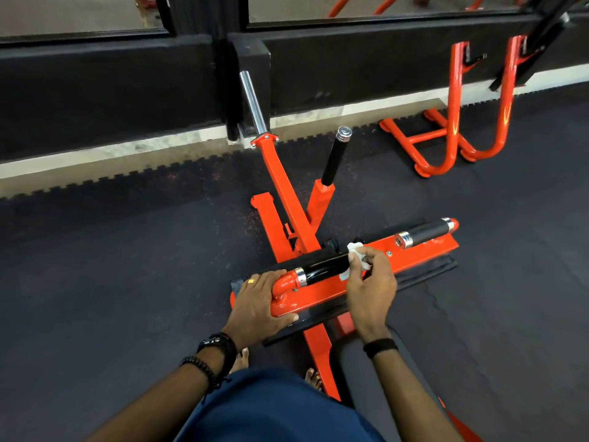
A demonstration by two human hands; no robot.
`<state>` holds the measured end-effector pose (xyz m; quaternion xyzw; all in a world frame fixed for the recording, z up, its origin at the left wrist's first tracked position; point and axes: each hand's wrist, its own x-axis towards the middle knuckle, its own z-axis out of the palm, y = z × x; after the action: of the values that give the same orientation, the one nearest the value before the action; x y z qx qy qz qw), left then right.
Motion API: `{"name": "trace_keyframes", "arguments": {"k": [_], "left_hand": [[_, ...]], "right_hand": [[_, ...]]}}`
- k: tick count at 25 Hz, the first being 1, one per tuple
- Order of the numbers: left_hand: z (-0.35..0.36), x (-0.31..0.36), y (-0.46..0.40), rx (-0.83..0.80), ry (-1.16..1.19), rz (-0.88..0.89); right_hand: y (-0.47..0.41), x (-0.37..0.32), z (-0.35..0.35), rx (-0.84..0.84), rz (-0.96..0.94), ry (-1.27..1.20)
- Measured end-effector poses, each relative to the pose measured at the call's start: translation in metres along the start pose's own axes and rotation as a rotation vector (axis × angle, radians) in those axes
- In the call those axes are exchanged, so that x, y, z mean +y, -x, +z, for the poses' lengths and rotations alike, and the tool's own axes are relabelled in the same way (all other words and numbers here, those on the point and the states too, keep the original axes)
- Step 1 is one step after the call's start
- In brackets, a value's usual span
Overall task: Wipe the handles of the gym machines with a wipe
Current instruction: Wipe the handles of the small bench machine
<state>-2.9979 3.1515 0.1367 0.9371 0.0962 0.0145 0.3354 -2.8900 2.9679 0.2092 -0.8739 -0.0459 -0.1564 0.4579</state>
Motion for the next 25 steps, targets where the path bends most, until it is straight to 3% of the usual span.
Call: {"name": "trace_keyframes", "arguments": {"k": [2,6,10,12,14,16,20,22,24,25], "left_hand": [[0.001,-0.001,0.000,0.003,0.007,0.007],[0.003,-0.004,-0.001,0.032,0.006,0.026],[0.000,-0.004,-0.001,-0.013,-0.009,0.046],[-0.001,-0.003,-0.001,-0.014,-0.010,0.047],[0.000,-0.005,-0.001,-0.005,-0.006,0.046],[0.000,-0.006,-0.002,-0.010,-0.008,0.055],[-0.001,-0.006,-0.003,-0.062,-0.011,0.046],[-0.001,-0.008,-0.002,-0.059,-0.015,0.053],[-0.001,-0.012,-0.004,-0.072,-0.032,0.071],[-0.001,-0.014,-0.005,-0.093,-0.043,0.080]], "right_hand": [[0.016,-0.014,0.005,0.019,0.064,-0.093],[0.063,-0.038,0.015,-0.136,0.134,-0.216],[0.023,-0.011,0.014,0.188,0.378,-0.311],[0.031,-0.007,0.021,0.215,0.445,-0.337],[0.063,-0.021,0.029,0.095,0.522,-0.457],[0.071,-0.035,0.028,0.033,0.746,-0.656],[0.028,-0.021,0.026,0.261,0.953,-0.771],[0.039,-0.031,0.031,0.172,0.969,-0.724],[0.062,-0.049,0.032,0.010,0.998,-0.812],[0.062,-0.053,0.030,0.011,1.025,-0.842]]}}
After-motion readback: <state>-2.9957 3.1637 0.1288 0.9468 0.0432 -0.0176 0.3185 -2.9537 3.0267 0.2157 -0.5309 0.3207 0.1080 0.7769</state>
